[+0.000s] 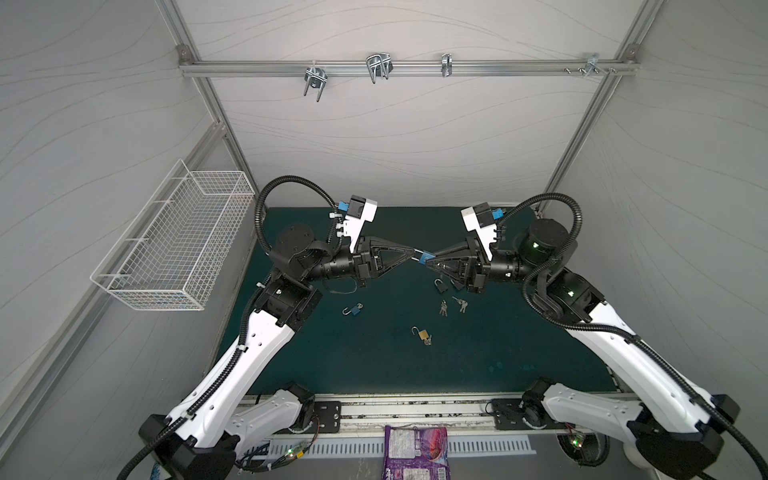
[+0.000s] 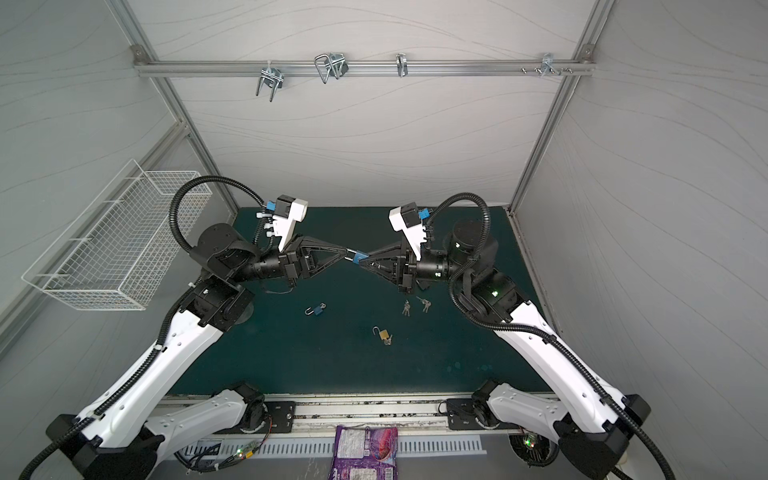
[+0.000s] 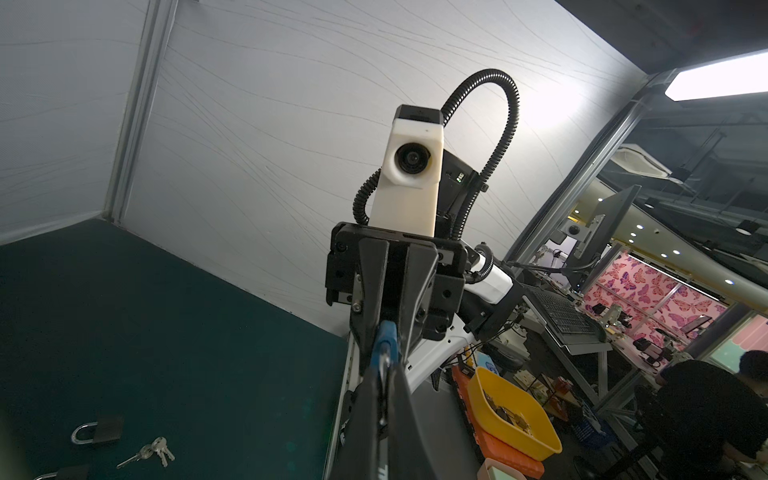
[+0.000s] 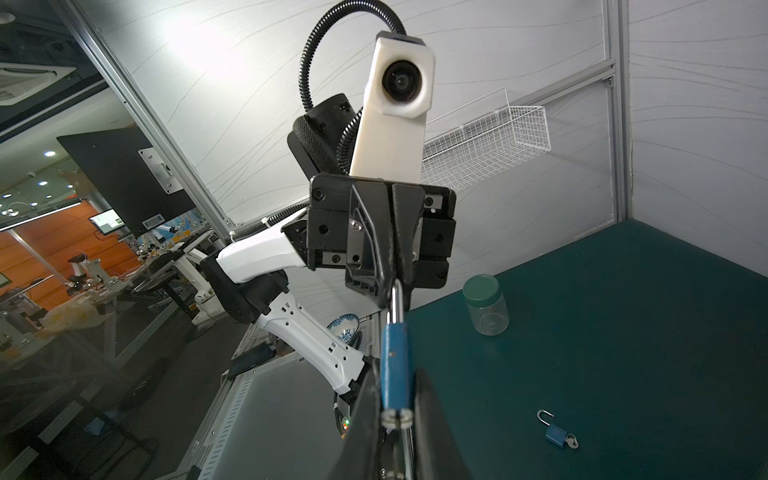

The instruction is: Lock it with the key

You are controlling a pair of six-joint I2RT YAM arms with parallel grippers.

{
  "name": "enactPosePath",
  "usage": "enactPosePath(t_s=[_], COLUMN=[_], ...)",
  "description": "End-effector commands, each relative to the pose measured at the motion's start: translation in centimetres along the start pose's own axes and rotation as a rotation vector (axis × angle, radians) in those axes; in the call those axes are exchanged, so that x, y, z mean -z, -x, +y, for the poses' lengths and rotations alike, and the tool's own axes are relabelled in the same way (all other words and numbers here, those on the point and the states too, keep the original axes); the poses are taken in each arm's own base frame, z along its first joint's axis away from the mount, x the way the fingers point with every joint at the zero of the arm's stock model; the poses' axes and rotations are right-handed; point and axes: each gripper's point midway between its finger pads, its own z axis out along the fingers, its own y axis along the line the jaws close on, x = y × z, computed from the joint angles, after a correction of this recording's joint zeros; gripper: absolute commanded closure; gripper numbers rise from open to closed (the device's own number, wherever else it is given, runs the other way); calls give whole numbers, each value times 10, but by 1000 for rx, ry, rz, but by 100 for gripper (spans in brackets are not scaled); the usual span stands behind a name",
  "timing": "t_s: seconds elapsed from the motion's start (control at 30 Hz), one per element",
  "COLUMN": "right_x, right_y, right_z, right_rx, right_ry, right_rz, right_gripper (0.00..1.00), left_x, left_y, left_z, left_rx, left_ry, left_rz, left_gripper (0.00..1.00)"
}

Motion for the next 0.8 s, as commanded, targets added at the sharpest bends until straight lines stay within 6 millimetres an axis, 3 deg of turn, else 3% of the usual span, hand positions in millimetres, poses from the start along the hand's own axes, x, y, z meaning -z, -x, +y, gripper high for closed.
enactPosePath(t_s=[0.0, 0.1, 0.27, 0.37, 0.5, 0.67, 0.77], right_x=[1, -4, -15, -9, 2, 6, 7], right_y=[21, 28, 43, 56, 53, 24, 5], right_z=[19, 23, 21, 27, 24, 18, 13], right_rx=[31, 9, 12, 63, 105, 92, 61], right_ry=[78, 127, 160, 150, 89, 77, 69], right_rz=[-42, -39, -51, -90, -110, -60, -32], right_gripper=[100, 100, 100, 100, 100, 100, 100], left_x=[-2, -16, -58, -59, -34, -2, 8], left_y=[6, -12, -65, -82, -59, -4, 18], left_z=[-18, -19, -28, -20, -8, -7, -8], left_rx=[-71, -77, -27, 30, 8, -66, -88], left_ry=[-38, -43, -143, -140, -57, 25, 37], left_rz=[9, 75, 223, 235, 156, 3, -68], left_gripper=[100, 100, 100, 100, 100, 100, 100])
